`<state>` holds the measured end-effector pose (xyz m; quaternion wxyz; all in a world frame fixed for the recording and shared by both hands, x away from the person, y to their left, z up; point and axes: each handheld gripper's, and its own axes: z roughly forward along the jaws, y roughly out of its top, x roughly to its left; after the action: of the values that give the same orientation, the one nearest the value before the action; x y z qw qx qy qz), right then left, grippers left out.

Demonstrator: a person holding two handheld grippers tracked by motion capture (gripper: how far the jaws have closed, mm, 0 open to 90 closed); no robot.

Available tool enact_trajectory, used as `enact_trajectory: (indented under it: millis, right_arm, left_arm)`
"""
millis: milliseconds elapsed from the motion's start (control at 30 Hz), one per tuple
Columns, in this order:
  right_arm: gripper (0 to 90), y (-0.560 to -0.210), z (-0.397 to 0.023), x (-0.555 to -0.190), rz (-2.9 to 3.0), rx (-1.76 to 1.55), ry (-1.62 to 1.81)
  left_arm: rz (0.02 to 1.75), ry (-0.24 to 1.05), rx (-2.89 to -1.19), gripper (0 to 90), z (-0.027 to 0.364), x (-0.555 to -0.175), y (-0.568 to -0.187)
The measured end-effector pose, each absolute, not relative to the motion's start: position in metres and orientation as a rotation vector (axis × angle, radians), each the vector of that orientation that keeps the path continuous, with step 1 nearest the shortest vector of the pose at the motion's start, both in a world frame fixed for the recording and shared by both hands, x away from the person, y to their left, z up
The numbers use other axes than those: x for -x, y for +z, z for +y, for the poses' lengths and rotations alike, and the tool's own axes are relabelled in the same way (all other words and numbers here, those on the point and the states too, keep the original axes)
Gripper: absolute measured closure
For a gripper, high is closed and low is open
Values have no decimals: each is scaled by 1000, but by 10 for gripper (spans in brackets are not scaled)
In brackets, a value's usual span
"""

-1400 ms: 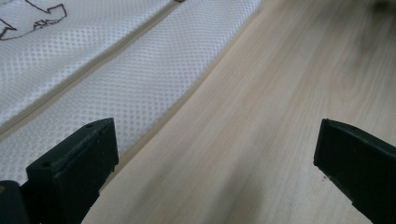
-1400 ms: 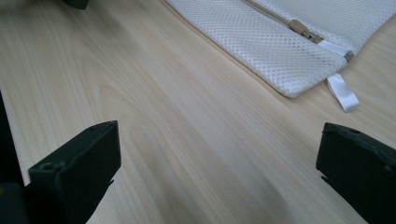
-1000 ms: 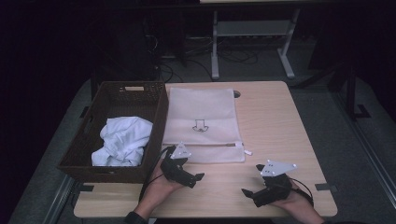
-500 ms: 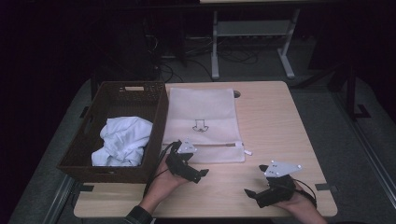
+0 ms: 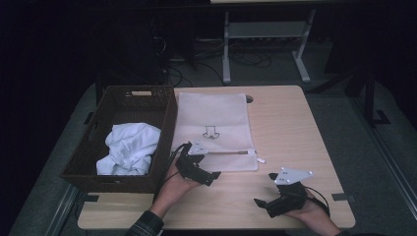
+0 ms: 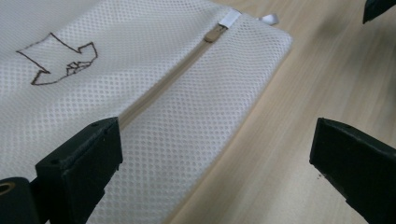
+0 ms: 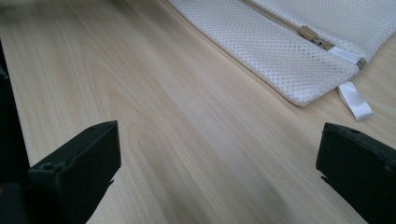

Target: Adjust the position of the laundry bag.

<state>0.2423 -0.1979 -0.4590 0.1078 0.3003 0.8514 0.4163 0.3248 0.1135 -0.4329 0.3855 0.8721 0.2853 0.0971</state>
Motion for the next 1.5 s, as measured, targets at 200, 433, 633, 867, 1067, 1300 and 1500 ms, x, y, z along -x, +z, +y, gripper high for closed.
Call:
enact_trajectory:
  millis: [200,433,633,867,1067,1300,1500]
  right_arm:
    - [0,-460,-198,-242,2511,-882,1224]
    - [0,-459,-199,-242,2509,-886,1225]
    - [0,-459,-200,-241,2508,-889,1222]
    - [0,-459,-201,-241,2504,-891,1223]
    - [0,-458,-201,-241,2498,-894,1223]
    - [0,-459,-201,-241,2499,-895,1218]
    - [0,-459,-201,-241,2504,-897,1218]
  left_arm:
    - [753,230,-2193,17,118,-333,-433]
    - [764,236,-2202,17,118,-341,-430]
    - [778,248,-2198,17,117,-351,-424]
    - [797,271,-2190,17,116,-361,-416]
    - [820,292,-2172,17,115,-370,-411]
    - [858,310,-2147,17,111,-383,-407]
    - [890,331,-2139,17,110,-395,-408]
